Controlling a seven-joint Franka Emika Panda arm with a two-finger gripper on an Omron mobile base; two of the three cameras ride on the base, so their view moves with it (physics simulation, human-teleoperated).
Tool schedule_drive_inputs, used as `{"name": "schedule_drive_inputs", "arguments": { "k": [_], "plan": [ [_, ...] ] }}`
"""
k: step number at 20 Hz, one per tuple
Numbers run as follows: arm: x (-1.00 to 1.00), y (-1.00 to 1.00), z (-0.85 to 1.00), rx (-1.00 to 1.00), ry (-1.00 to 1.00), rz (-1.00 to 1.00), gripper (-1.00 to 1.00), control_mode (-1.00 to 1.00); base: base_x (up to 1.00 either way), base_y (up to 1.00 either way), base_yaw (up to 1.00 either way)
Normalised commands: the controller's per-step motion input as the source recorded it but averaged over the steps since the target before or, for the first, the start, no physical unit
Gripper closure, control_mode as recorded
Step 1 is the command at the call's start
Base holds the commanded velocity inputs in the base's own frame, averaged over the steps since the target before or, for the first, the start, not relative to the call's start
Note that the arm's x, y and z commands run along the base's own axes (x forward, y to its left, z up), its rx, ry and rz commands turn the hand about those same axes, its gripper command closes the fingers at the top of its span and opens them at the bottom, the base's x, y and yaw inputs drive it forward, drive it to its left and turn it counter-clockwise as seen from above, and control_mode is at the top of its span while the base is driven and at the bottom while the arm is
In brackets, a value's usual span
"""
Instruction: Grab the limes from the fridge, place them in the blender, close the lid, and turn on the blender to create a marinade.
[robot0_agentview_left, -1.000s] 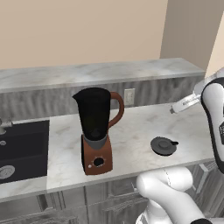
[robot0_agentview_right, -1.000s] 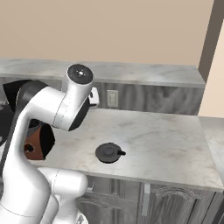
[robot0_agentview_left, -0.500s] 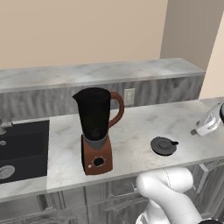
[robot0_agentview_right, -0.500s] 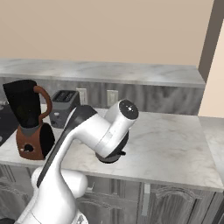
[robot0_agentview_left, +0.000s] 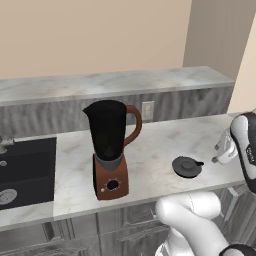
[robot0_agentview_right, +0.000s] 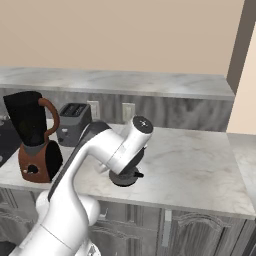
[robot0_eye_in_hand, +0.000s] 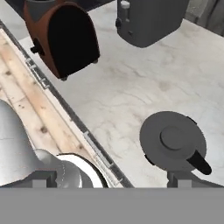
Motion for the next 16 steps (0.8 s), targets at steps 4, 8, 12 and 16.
{"name": "schedule_drive_inputs", "arguments": {
  "k": [4,8,12,16],
  "plan": [
    [0.27,0.08,-0.24,-0.01,0.24,-0.32,-1.00,-1.00,0.00,0.00,0.00],
    [0.38,0.01,-0.28,0.00,0.18,-0.26,-1.00,-1.00,0.00,0.00,0.00],
    [0.35,0.03,-0.46,-0.02,0.15,-0.21,-1.00,-1.00,0.00,0.00,0.00],
    [0.22,-0.15,-0.43,-0.02,0.03,-0.06,-1.00,-1.00,0.00,0.00,0.00]
  ]
}}
